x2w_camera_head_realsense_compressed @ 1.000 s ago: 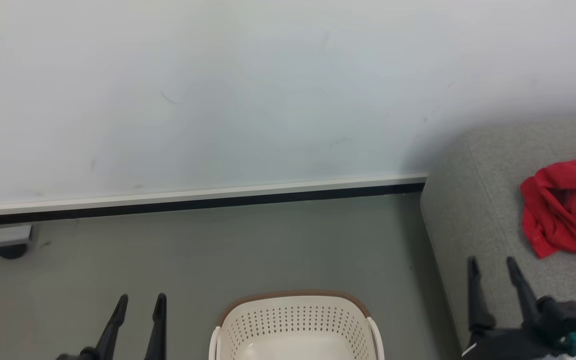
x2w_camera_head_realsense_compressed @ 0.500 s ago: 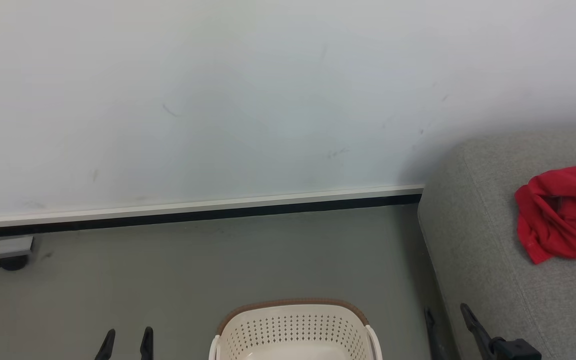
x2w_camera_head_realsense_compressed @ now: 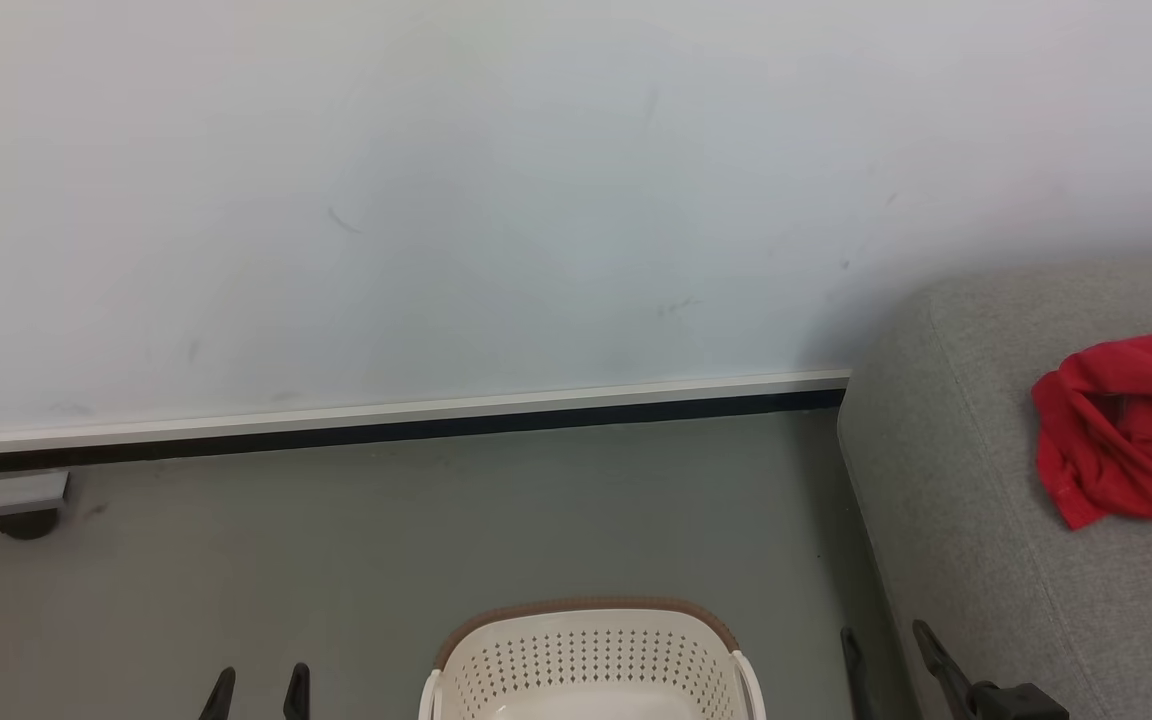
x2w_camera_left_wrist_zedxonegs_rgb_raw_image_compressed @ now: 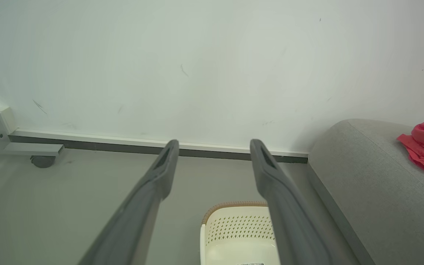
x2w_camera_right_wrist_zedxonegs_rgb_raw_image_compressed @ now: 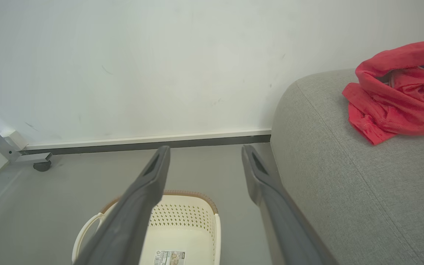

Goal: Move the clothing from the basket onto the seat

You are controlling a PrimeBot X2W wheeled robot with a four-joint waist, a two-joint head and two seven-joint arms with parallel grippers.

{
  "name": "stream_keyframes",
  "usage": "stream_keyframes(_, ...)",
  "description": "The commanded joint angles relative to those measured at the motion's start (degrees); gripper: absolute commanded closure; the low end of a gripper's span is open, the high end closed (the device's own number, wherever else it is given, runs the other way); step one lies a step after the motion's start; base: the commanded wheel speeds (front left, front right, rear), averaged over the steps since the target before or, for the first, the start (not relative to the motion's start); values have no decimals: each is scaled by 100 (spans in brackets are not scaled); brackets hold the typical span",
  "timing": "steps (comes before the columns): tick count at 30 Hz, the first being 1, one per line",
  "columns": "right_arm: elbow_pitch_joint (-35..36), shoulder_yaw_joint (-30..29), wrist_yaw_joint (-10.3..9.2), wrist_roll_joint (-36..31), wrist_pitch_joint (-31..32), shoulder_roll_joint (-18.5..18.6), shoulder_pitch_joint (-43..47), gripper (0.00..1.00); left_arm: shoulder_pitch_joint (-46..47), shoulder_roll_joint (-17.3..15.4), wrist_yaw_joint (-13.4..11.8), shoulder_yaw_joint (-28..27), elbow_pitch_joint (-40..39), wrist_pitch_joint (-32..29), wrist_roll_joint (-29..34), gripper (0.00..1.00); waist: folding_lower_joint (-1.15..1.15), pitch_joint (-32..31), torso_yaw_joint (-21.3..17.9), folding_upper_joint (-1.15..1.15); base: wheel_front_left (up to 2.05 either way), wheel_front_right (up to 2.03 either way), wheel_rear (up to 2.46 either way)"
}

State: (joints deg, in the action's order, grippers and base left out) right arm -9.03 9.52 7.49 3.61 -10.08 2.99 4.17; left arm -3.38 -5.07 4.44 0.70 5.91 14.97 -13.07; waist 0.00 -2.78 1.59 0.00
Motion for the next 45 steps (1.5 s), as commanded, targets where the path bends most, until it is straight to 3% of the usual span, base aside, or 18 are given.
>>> stream_keyframes(1,-28,16,0,-3,-15,-20,-17,0,-29,13,25,-34,35,25,53,0,0,5,-6,0,0,0,0)
stream_keyframes(17,-142,131,0,5,-185,-25,-118,0,-23,135,144,-208,80,26,155,0,0,40,-50,0,0,0,0)
stream_keyframes(18,-139,114,0,-11,-158,-7,-103,100,3,141,147,-188,83,-1,129,100,0,41,-51,0,0,0,0)
stream_keyframes(23,-289,105,0,109,-144,2,-3,100,11,190,153,-199,315,-78,10,100,0,44,-54,0,0,0,0)
stream_keyframes(45,-341,-114,0,2656,102,157,-321,100,374,196,187,-402,521,-723,-2106,100,0,83,-72,0,0,0,0)
